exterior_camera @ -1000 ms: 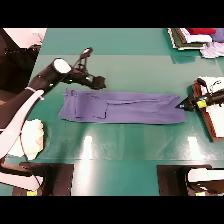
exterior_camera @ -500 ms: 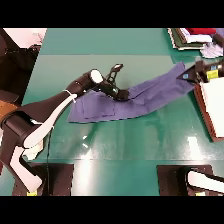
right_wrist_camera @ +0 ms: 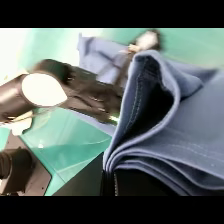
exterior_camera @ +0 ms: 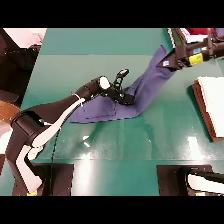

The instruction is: Fold the shirts.

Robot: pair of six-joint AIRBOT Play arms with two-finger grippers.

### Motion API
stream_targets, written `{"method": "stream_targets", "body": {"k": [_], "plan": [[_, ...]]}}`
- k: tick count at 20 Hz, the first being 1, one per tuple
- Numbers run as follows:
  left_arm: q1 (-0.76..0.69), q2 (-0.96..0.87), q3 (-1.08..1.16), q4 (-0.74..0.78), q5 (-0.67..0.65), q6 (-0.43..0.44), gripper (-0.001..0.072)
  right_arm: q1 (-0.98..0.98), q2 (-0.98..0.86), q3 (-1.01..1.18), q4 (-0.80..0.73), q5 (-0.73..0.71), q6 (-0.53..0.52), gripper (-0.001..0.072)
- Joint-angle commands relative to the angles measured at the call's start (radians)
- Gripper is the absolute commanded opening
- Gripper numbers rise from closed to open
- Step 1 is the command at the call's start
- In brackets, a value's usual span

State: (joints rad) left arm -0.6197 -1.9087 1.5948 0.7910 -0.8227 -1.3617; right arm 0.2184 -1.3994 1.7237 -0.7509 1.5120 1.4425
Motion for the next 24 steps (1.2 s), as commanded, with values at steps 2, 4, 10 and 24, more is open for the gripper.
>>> {"method": "stream_targets", "body": {"k": [2, 4, 10, 24], "plan": [[0.035, -0.003, 0.017, -0.010, -0.056, 0.000, 0.0030, 0.103, -0.082, 0.116, 0.000, -0.003, 0.006, 0.0017], [0.088, 0.018, 0.028, -0.005, -0.133, 0.001, 0.0030, 0.137, -0.117, 0.160, 0.000, -0.004, 0.006, 0.0017], [0.362, 0.256, 0.028, 0.160, -0.205, 0.009, 0.0031, 0.290, -0.213, 0.238, 0.001, -0.063, 0.004, 0.0018], [0.767, 0.555, 0.027, 0.271, -0.343, 0.009, 0.0031, 0.685, -0.519, 0.323, -0.047, -0.431, -0.110, 0.0408]]}}
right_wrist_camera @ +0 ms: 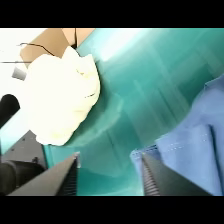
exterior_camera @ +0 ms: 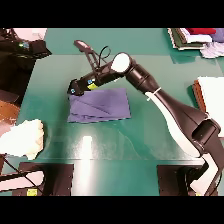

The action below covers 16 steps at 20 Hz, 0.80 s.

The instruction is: Fold the shirts.

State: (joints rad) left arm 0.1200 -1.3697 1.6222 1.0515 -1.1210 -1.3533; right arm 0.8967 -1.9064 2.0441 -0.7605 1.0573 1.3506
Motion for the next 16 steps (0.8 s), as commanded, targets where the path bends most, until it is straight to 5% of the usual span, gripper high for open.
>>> {"method": "stream_targets", "body": {"k": [1, 5, 9, 10, 11, 12, 16], "plan": [[0.027, 0.016, 0.000, 0.010, -0.053, 0.000, 0.0031, -0.021, 0.005, 0.002, -0.080, 0.087, -0.018, 0.0408], [0.027, 0.015, -0.001, 0.010, -0.126, 0.011, 0.0031, -0.185, 0.135, -0.176, -0.182, 0.272, -0.018, 0.0408], [0.018, 0.013, -0.058, -0.008, -0.234, 0.034, 0.0034, -0.371, 0.274, -0.470, -0.177, 0.270, -0.017, 0.0408], [0.010, 0.013, -0.101, -0.016, -0.232, 0.056, 0.0157, -0.412, 0.298, -0.530, -0.173, 0.257, -0.016, 0.0408], [-0.006, 0.013, -0.159, -0.015, -0.217, 0.058, 0.0430, -0.444, 0.315, -0.573, -0.173, 0.258, -0.015, 0.0408], [-0.026, 0.013, -0.224, -0.014, -0.188, 0.061, 0.0559, -0.470, 0.332, -0.612, -0.173, 0.258, -0.011, 0.0408], [-0.111, -0.021, -0.454, -0.015, -0.012, 0.101, 0.0557, -0.517, 0.390, -0.727, -0.174, 0.235, -0.005, 0.0408]]}}
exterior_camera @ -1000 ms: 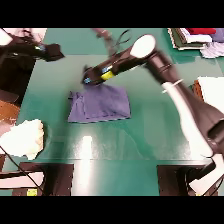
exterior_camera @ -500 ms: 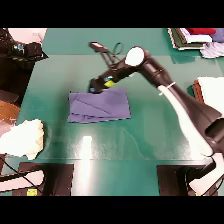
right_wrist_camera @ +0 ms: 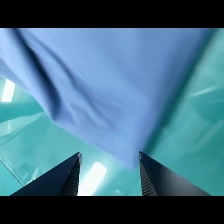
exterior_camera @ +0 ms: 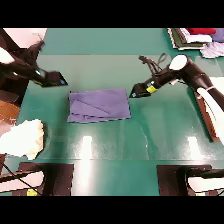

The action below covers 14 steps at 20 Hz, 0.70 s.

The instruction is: Fold the shirts.

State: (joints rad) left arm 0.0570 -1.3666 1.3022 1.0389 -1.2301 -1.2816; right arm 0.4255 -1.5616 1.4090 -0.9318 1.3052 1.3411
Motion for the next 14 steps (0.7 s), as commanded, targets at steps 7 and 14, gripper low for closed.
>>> {"method": "stream_targets", "body": {"k": [7, 14], "plan": [[-0.069, -0.146, -0.136, -0.066, 0.134, 0.029, 0.0502, -0.047, 0.079, -0.159, -0.003, -0.019, 0.005, 0.0408], [-0.069, -0.145, -0.134, -0.041, 0.035, 0.034, 0.0135, -0.048, 0.080, -0.158, -0.002, -0.030, 0.005, 0.0408]]}}
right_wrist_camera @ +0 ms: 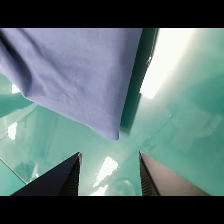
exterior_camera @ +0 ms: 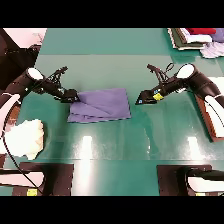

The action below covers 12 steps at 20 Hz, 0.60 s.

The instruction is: Fold the shirts.

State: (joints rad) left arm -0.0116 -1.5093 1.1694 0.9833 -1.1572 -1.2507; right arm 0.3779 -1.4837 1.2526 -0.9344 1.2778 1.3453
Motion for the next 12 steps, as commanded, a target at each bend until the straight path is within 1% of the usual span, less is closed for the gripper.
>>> {"method": "stream_targets", "body": {"k": [1, 3, 4, 5, 7, 9, 11, 12], "plan": [[-0.001, -0.002, 0.000, 0.023, -0.037, 0.009, 0.0031, 0.000, 0.002, -0.002, 0.002, -0.002, 0.000, 0.0408], [-0.001, 0.027, 0.000, 0.035, -0.041, 0.021, 0.0029, 0.000, 0.021, -0.002, 0.000, -0.006, 0.000, 0.0397], [-0.001, 0.061, 0.000, 0.047, -0.042, 0.026, 0.0029, -0.005, 0.040, -0.002, -0.004, -0.006, 0.000, 0.0365], [-0.001, 0.110, -0.002, 0.077, -0.057, 0.034, 0.0029, -0.013, 0.064, -0.002, -0.004, -0.003, 0.000, 0.0366], [-0.001, 0.200, -0.016, 0.142, -0.146, 0.064, 0.0030, -0.033, 0.113, -0.003, -0.004, 0.013, 0.000, 0.0366], [-0.001, 0.265, -0.062, 0.160, -0.259, 0.077, 0.0030, -0.043, 0.156, -0.003, -0.010, 0.016, 0.000, 0.0366], [-0.001, 0.299, -0.118, 0.160, -0.321, 0.075, 0.0031, -0.043, 0.185, -0.003, -0.011, 0.013, 0.000, 0.0366], [-0.001, 0.306, -0.144, 0.161, -0.325, 0.068, 0.0033, -0.043, 0.195, -0.003, -0.010, 0.014, 0.000, 0.0366]]}}
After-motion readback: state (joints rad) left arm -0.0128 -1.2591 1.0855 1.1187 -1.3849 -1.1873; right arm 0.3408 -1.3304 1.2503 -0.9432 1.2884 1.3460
